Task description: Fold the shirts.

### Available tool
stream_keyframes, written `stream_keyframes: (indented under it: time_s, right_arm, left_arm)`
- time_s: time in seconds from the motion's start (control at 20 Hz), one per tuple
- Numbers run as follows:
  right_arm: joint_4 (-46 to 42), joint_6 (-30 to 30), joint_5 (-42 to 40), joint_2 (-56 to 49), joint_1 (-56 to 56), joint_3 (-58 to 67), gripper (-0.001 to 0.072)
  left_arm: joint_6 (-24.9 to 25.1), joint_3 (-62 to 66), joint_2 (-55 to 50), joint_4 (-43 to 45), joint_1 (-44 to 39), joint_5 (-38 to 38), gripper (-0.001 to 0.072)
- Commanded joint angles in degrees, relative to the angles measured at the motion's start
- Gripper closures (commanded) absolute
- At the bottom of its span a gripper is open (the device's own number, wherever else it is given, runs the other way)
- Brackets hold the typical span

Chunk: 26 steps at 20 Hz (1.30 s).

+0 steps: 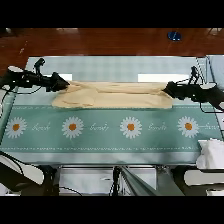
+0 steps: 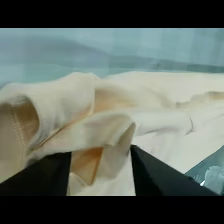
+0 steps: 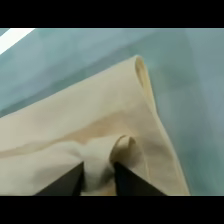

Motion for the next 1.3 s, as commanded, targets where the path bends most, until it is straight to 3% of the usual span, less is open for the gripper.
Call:
stream_keyframes:
  time_s: [0.0, 0.1, 0.15, 0.3, 0.4, 0.55, 0.85, 1.25]
  right_arm:
    - [2.45, -2.89, 5.11, 0.79, -0.5, 1.33, 0.0294]
    - [-0.48, -2.75, 10.82, 3.48, -2.38, 5.18, 0.0273]
    - [-4.85, 0.26, 13.25, 5.22, -3.91, 8.11, 0.0274]
    - [-26.4, 12.2, 21.51, 7.32, -8.39, 18.78, 0.0273]
    - [-32.89, 13.22, 26.75, 6.27, -10.36, 22.62, 0.0215]
    - [-26.58, 11.23, 35.1, 1.16, -13.11, 23.91, 0.0117]
    - [-12.11, 9.94, 38.49, -9.07, -13.88, 23.91, 0.0118]
    - [-10.14, 10.67, 35.5, -16.68, -7.3, 23.91, 0.0121]
  left_arm:
    - [-0.66, 2.73, 0.0, -0.13, 2.51, -2.56, 0.0185]
    - [-2.12, 7.15, 1.75, -0.13, 6.95, -4.57, 0.0185]
    - [-3.02, 8.94, 3.04, -0.13, 9.22, -4.68, 0.0187]
    - [-3.56, 10.91, 8.35, -0.13, 14.6, -4.55, 0.0188]
    - [-3.56, 10.88, 10.99, -0.13, 15.72, -5.81, 0.0189]
    - [-3.56, 10.88, 12.7, -0.13, 14.49, -8.35, 0.019]
    - [-3.5, 10.88, 12.76, -0.11, 9.7, -9.99, 0.019]
    - [-3.37, 10.88, 12.7, 1.38, 7.91, -10.58, 0.019]
